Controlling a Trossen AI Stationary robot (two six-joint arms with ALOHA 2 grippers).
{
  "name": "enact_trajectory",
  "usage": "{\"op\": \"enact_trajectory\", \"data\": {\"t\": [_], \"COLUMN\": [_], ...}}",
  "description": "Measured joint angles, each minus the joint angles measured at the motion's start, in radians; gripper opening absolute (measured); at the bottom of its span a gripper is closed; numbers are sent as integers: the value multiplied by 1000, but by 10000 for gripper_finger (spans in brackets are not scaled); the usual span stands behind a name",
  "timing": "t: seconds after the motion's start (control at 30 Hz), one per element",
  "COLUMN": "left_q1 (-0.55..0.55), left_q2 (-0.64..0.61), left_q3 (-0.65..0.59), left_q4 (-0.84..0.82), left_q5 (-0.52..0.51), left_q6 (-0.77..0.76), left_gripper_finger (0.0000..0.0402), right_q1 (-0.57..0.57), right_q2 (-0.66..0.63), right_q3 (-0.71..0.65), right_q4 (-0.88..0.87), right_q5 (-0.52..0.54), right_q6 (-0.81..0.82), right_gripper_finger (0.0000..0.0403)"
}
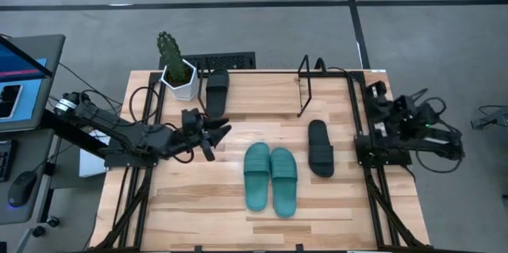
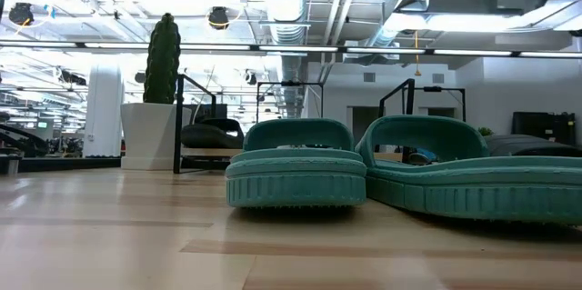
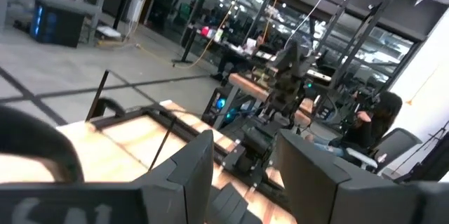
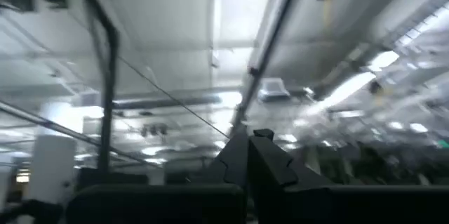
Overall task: Pick and place slides into the shelf
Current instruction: Put the black slides on the shelf
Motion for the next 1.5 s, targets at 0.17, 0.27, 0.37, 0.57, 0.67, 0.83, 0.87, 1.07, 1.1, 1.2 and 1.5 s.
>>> {"op": "enact_trajectory", "data": {"t": [0.17, 0.27, 0.37, 0.57, 0.67, 0.83, 0.87, 1.07, 1.1, 1.2, 1.5], "left_q1": [0, 0, 0, -1, -1, -1, -1, -1, -1, -1, -1], "left_q2": [0, 0, 0, 0, 0, 0, 0, 0, 0, 0, 0], "left_q3": [0, 0, 0, 0, 0, 0, 0, 0, 0, 0, 0], "left_q4": [58, 60, 61, 60, 60, 60, 60, 60, 60, 59, 56], "left_q5": [0, 0, 0, 0, 0, 0, 0, 0, 0, 0, 1], "left_q6": [49, 49, 44, 41, 41, 40, 40, 40, 40, 40, 32], "left_gripper_finger": [144, 144, 144, 144, 144, 144, 144, 144, 144, 144, 144], "right_q1": [0, -4, -16, -54, -72, -76, -74, -43, -34, -5, 97], "right_q2": [60, 157, 272, 469, 534, 596, 604, 626, 626, 628, 689], "right_q3": [184, 370, 541, 693, 688, 647, 634, 536, 515, 461, 388], "right_q4": [-298, -723, -1086, -1483, -1583, -1738, -1766, -1836, -1828, -1813, -1704], "right_q5": [2, 84, 219, 270, 270, 207, 186, 83, 50, -20, -99], "right_q6": [-4, -55, -3, 110, 126, 107, 98, 77, 64, 55, 73], "right_gripper_finger": [0, 0, 0, 0, 0, 0, 0, 0, 0, 0, 0]}}
